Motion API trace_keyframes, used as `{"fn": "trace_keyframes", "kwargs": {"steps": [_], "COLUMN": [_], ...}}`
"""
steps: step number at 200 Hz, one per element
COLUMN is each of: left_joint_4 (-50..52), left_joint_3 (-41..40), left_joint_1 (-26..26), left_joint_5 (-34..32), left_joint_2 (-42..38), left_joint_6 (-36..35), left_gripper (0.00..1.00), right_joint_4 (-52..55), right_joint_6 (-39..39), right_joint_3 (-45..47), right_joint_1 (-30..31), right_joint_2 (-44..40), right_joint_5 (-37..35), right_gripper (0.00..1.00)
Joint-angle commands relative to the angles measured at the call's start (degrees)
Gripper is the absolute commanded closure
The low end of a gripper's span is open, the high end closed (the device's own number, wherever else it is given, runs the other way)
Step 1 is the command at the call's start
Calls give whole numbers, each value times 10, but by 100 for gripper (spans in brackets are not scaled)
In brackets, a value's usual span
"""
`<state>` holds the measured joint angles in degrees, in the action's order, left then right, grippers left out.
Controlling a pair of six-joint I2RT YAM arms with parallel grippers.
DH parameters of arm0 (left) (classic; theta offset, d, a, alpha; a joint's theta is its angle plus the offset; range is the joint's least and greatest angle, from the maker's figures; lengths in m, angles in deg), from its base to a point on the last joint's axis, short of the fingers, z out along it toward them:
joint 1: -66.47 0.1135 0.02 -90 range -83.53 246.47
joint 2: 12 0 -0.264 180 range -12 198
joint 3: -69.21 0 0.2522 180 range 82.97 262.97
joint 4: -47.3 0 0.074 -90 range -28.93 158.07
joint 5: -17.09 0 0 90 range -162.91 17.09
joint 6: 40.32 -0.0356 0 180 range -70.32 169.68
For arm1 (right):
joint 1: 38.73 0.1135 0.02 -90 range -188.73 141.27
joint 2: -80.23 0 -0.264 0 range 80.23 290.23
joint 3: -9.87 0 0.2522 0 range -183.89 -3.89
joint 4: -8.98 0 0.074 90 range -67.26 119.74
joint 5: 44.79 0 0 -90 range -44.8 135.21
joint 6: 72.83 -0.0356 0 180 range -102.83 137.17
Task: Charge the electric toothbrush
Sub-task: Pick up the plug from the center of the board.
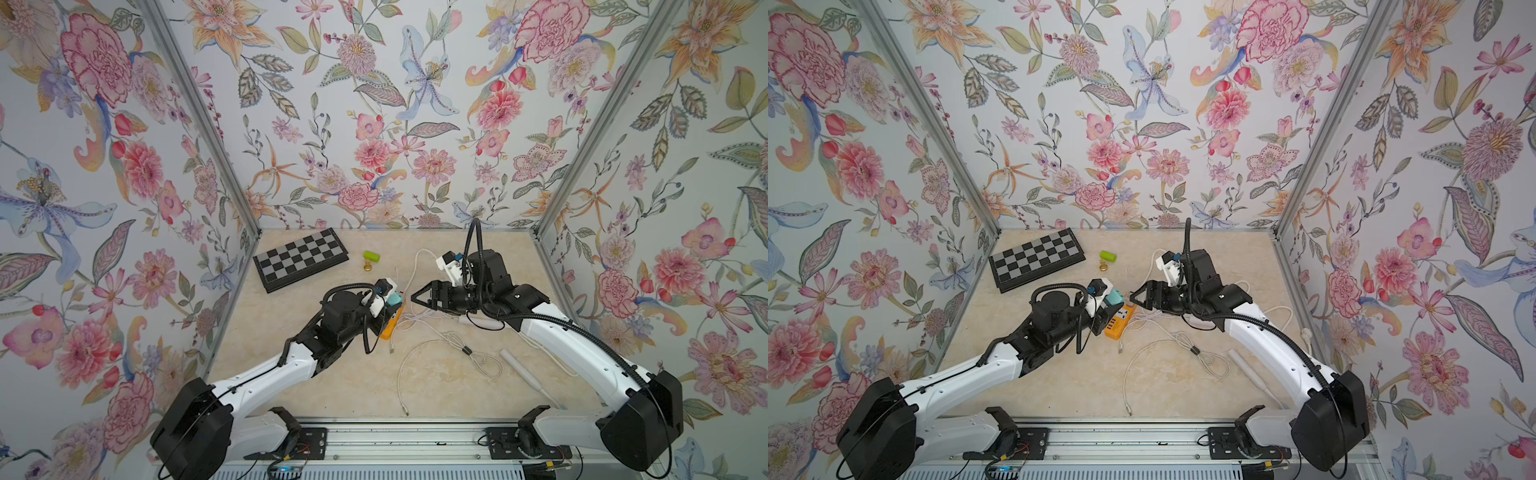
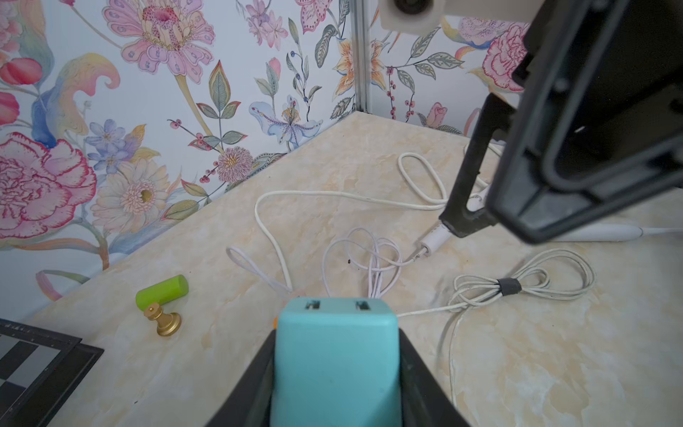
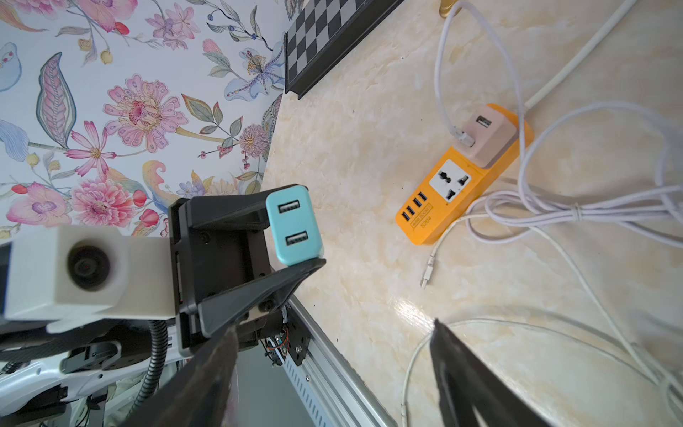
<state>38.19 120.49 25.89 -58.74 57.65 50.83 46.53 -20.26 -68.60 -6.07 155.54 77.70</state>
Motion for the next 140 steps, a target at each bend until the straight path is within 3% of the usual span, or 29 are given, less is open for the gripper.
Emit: {"fn": "trace_keyframes", "kwargs": {"steps": [1, 68, 92, 140], "left_joint_4": [-76, -68, -62, -72], "left_joint_3": [-8, 5, 17, 27], "left_joint_1": [-6, -16, -17, -17], "left_joint_5": [49, 84, 85, 82], "left_joint_2": [4, 16, 20, 24], "left_joint_6": [-40, -40, -36, -23], "left_gripper": [81, 85, 87, 88], "right_joint_4": [23, 21, 20, 11], "right_joint_6": [-19, -4, 5, 35], "right_joint_3": [-25, -86, -92, -87], "right_joint_1": [20, 42, 41, 63], "right_joint_2": [0, 57, 75, 81], "right_joint_5": [-31, -32, -29, -36], "right_gripper": [19, 30, 44, 57]}}
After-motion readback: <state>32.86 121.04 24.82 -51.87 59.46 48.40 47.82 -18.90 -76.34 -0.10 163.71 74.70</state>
